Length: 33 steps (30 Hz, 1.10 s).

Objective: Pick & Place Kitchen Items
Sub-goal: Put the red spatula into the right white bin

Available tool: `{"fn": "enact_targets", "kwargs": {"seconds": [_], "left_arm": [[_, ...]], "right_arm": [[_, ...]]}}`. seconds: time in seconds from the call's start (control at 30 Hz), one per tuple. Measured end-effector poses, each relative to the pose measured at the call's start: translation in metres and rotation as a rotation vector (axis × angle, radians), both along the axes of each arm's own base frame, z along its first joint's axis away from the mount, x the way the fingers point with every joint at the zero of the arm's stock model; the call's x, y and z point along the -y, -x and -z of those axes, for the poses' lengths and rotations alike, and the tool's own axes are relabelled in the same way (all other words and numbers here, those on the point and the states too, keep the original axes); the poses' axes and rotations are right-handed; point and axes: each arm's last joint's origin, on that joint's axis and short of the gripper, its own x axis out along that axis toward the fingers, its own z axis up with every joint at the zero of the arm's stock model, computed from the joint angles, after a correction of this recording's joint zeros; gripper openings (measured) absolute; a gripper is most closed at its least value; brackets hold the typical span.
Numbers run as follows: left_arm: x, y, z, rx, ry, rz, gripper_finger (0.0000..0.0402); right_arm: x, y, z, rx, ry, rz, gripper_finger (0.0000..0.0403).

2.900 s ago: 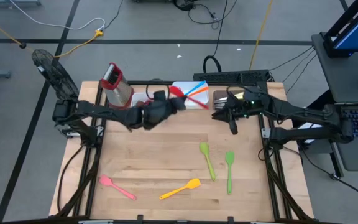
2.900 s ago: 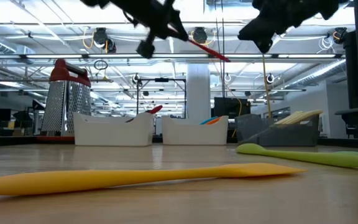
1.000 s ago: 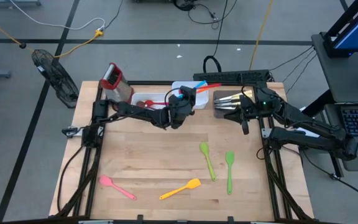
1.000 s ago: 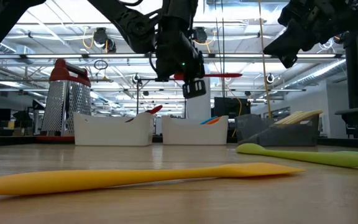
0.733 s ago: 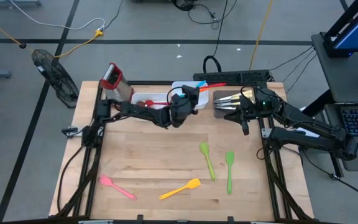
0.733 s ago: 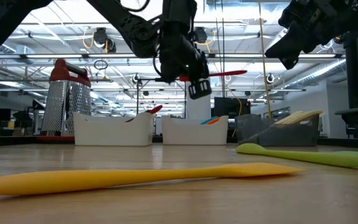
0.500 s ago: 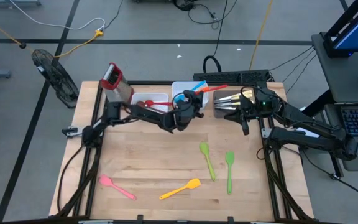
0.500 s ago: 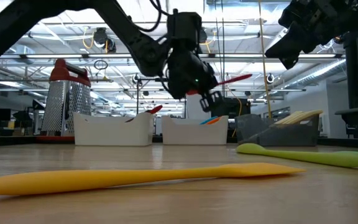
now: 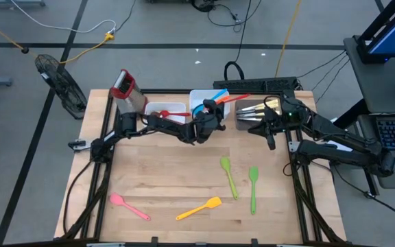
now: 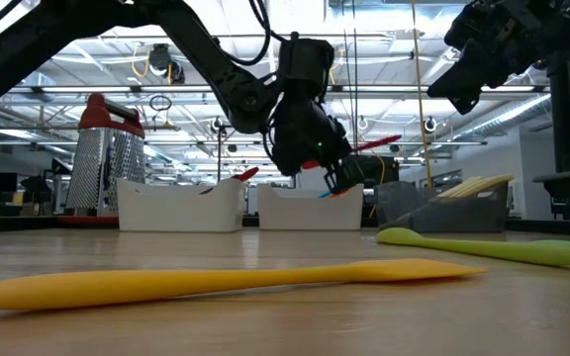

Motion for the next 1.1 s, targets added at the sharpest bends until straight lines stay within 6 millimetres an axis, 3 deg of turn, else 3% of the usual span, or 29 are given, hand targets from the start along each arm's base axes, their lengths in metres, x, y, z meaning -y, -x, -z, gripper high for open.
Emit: {"fn": "enact_targets", "kwargs": {"seconds": [0.37, 0.7, 1.1], "left_arm": [[0.010, 0.003, 0.013, 0.051, 0.113, -0.123, 0.0007], [0.005, 0.006, 0.017, 0.059, 0.135, -0.167, 0.0026], [-0.007, 0.004, 0.019, -0.013, 0.161, -0.009, 0.0028]], "right_arm": [[-0.001, 0.001, 0.000, -0.005, 0.000, -0.001, 0.0020], [-0.002, 0.004, -0.002, 0.007, 0.011, -0.003, 0.0020], [-0.002, 0.004, -0.002, 0.008, 0.012, -0.002, 0.0020]]}}
